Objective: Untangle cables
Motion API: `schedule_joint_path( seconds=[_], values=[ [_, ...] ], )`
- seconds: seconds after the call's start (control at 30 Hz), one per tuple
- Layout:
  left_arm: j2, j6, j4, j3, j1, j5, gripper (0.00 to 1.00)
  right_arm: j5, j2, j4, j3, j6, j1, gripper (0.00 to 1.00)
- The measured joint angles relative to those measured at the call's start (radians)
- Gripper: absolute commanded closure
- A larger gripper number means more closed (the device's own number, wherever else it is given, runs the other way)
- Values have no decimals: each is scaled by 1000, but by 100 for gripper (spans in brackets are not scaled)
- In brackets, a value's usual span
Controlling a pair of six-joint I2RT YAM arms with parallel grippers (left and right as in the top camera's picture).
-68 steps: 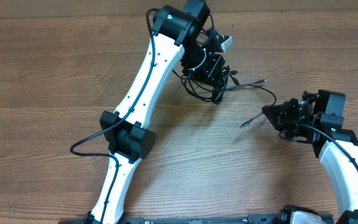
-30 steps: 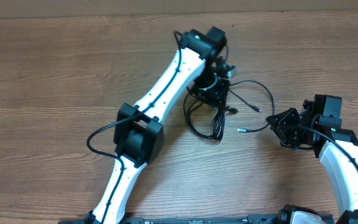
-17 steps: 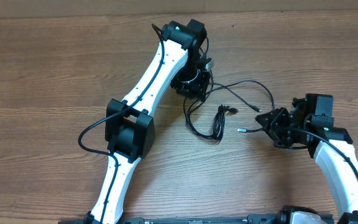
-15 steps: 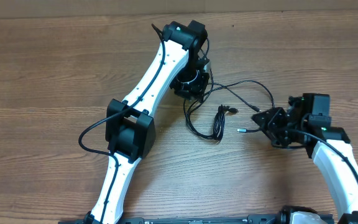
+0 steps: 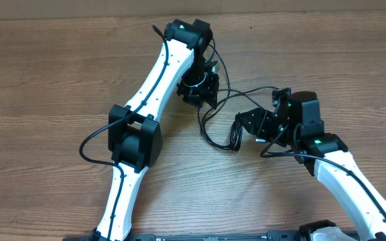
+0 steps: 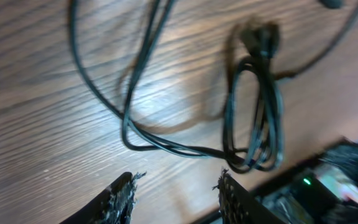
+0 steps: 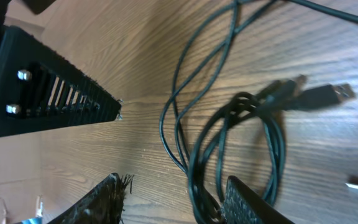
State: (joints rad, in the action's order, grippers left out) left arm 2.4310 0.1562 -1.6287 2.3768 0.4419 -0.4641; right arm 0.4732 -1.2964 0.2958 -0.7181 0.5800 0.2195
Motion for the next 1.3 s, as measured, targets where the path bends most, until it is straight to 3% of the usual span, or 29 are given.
schedule_joint_path(
  seconds=[0.2,0.3,0.67,0.93,1.3],
  values=[
    [0,-59,3,-74,-6,-105,63,-26,-82,-47,0,4,38,52],
    [0,-74,10,-129,-5,-128,66,-33,-137,-53,0,25,38,68],
    [0,-253,18,-192,10,-298,64,-36,-166,-75,0,72,38,96],
    [0,-323,28,-192,53,-338,57,-37,-166,-74,0,114,38,96],
    [0,-341,39,-192,64,-341,63,-55,-166,-66,0,185,38,95]
  ],
)
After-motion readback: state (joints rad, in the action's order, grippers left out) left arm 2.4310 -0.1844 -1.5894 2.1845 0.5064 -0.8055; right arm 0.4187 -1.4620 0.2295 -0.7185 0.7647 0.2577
